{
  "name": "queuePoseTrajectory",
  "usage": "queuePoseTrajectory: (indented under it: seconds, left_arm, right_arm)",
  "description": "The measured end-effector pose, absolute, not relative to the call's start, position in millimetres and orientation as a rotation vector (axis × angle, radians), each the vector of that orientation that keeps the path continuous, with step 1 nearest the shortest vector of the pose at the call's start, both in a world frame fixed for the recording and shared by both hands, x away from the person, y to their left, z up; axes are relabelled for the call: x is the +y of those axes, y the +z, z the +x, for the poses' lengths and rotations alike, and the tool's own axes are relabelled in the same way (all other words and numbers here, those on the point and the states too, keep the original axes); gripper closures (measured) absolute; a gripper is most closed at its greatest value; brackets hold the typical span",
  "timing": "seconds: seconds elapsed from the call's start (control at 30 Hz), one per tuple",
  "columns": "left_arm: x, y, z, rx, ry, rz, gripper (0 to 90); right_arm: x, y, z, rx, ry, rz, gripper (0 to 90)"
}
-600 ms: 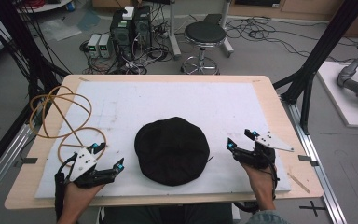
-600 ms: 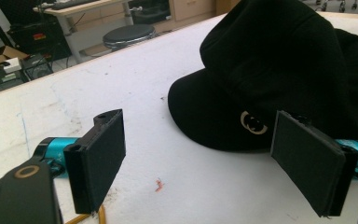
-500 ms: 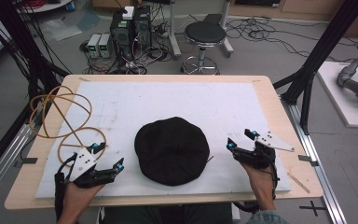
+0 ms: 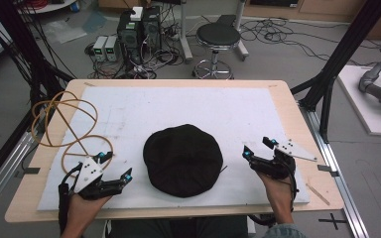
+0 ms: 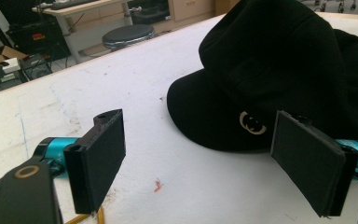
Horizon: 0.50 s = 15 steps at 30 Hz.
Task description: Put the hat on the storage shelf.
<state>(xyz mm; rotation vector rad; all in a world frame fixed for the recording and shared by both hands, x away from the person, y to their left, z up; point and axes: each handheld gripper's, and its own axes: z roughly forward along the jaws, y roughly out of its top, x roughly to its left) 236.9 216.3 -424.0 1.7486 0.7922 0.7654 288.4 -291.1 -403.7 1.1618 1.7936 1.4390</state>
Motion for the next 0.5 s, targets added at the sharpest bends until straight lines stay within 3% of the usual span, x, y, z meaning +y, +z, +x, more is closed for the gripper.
queuePoseTrajectory:
  seconds: [0.5]
  left_arm:
    - [215.7,-424.5,238.0,0.789,0.764,1.754,18.0]
  right_arm:
    - [-285.2,-401.2,287.9,1.794,1.462,1.154,15.1]
